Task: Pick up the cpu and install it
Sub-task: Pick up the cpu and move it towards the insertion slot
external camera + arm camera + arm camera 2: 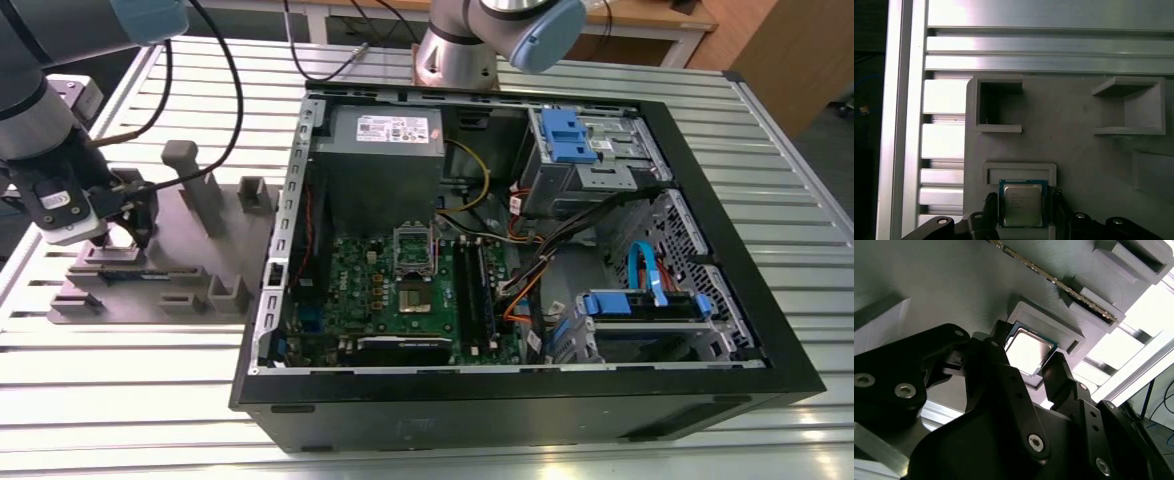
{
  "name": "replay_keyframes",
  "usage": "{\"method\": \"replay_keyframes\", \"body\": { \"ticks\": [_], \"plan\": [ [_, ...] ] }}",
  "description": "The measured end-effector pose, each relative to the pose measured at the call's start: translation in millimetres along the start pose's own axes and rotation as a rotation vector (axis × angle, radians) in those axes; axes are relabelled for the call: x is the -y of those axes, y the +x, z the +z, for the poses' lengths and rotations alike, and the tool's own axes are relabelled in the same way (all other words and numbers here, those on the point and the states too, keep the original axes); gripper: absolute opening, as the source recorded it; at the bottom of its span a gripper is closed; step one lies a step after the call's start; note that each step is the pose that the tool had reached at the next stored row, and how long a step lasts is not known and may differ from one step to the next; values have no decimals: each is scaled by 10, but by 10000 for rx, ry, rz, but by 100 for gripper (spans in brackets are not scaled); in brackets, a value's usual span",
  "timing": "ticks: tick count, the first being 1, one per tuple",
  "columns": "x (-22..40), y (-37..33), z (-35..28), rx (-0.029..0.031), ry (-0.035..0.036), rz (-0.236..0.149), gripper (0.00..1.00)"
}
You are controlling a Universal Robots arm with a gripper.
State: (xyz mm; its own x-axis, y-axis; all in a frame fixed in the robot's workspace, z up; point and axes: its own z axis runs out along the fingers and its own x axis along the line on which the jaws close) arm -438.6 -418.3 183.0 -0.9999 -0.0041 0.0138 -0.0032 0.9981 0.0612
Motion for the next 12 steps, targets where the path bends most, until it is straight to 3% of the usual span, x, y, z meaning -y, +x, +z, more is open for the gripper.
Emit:
{"method": "replay_keyframes", "body": {
  "ticks": [12],
  "plan": [
    [-8, 7, 0, -12, -3, -166, 56]
  ]
}}
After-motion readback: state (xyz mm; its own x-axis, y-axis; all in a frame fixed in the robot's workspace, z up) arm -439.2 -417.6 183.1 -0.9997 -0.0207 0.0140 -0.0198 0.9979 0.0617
